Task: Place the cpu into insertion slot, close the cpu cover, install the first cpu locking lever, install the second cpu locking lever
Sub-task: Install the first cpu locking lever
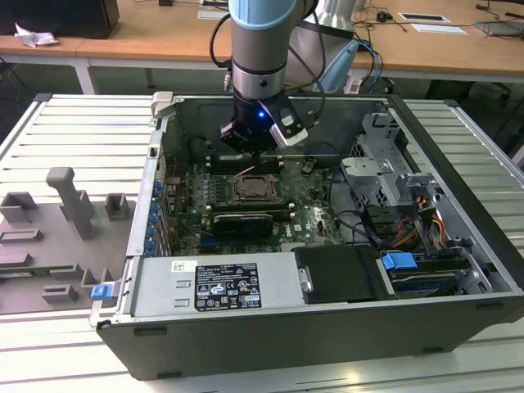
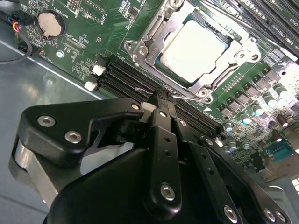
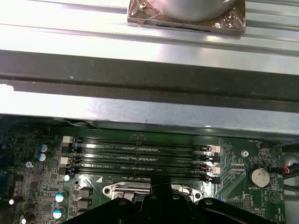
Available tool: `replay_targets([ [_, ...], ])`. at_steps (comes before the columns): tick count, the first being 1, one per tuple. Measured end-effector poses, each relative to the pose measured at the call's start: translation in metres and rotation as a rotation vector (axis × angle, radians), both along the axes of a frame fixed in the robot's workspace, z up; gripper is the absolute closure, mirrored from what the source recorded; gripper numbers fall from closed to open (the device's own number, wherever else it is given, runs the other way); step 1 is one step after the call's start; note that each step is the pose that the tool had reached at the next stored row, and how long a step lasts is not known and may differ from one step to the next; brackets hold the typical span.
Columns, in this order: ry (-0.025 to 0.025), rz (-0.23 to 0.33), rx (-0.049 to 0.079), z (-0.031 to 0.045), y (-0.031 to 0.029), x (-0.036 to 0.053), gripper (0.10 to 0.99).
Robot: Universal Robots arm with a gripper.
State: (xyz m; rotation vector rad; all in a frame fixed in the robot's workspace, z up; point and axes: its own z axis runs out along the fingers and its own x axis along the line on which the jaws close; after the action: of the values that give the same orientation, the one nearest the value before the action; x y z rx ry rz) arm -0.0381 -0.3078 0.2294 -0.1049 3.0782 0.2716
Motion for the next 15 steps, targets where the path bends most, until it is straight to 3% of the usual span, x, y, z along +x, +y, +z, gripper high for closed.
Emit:
replay_targets([
  [6, 0.0000, -0.006, 0.000, -0.0014, 0.0052, 0.0002, 0.980],
  [8, 0.0000, -0.006, 0.000, -0.0041, 0.0075, 0.0039, 0.980],
  [15, 0.0002, 0.012, -0.003, -0.0089, 0.0072, 0.0094, 0.980],
])
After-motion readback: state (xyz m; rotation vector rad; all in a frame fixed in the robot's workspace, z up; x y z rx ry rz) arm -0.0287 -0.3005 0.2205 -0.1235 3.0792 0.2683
